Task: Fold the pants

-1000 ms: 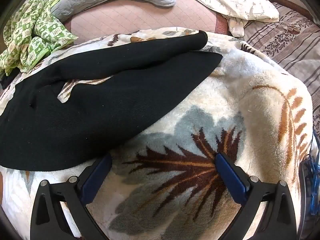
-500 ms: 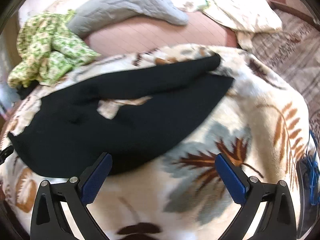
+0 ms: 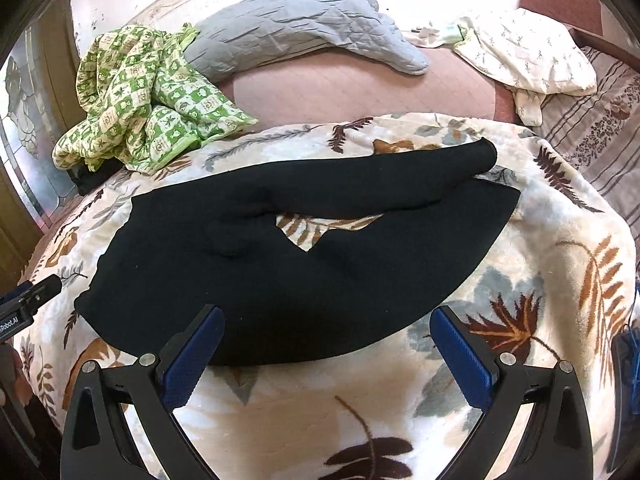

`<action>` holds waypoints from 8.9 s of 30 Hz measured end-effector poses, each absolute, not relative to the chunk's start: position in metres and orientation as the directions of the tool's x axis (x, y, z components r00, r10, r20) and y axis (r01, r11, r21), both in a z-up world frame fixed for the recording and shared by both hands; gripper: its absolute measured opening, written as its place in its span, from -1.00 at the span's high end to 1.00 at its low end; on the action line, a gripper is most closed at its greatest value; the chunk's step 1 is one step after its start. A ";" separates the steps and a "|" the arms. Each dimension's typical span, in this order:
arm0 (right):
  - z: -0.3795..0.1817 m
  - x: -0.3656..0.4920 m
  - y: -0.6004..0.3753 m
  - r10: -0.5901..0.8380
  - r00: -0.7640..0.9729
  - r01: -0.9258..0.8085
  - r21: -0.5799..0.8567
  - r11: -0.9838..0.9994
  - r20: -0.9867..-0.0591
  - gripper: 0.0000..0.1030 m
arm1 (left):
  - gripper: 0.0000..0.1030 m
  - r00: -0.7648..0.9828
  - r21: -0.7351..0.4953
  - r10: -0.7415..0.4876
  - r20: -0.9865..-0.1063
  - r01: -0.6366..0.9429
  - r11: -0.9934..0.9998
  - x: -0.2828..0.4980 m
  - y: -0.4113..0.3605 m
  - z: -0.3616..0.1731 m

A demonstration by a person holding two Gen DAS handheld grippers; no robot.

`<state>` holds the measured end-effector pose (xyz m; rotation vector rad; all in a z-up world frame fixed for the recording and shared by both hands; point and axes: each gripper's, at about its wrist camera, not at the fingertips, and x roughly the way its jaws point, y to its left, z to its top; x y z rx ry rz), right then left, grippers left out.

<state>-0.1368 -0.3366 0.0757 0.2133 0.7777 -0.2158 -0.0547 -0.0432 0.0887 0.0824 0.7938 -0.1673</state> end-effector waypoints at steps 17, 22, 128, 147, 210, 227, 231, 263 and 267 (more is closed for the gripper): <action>0.078 -0.139 -0.340 -0.138 0.686 0.290 0.095 0.952 -0.714 -0.99 | -1.00 0.677 0.002 -0.142 -0.722 0.207 0.978 -0.057 -0.067 0.084; 0.075 -0.137 -0.344 -0.139 0.683 0.300 0.102 0.948 -0.717 -0.99 | -1.00 0.670 0.004 -0.142 -0.729 0.212 0.977 -0.055 -0.070 0.080; 0.078 -0.205 -0.434 -0.274 0.616 0.520 0.121 0.845 -0.739 -0.42 | -0.69 0.575 -0.190 -0.218 -0.788 0.111 0.976 -0.044 0.078 0.082; 0.054 0.063 -0.299 0.178 0.583 -0.430 -0.115 0.896 -0.793 -0.66 | -0.70 0.341 -0.204 -0.362 -0.868 0.420 0.884 0.151 0.018 0.039; 0.101 -0.228 -0.425 -0.117 0.648 0.418 0.223 0.880 -0.753 0.92 | -0.37 0.456 -0.217 -0.339 -0.823 0.300 0.929 -0.047 0.054 0.068; 0.101 -0.177 -0.315 0.098 0.657 0.073 0.193 0.978 -0.747 -0.33 | -0.50 0.382 -0.173 -0.251 -0.889 0.227 0.958 -0.053 0.099 0.055; 0.077 -0.117 -0.280 0.145 0.636 0.014 0.200 0.980 -0.758 -0.33 | -0.50 0.350 -0.153 -0.242 -0.905 0.261 0.953 -0.061 0.091 0.045; 0.052 -0.078 -0.263 0.221 0.608 -0.006 0.274 0.962 -0.762 0.24 | 0.26 0.418 -0.135 -0.293 -0.860 0.368 0.920 -0.031 0.089 0.073; 0.080 -0.106 -0.246 0.284 0.658 -0.142 0.255 0.956 -0.697 -0.12 | -0.62 0.497 -0.156 -0.301 -0.814 0.312 0.937 -0.025 0.109 0.087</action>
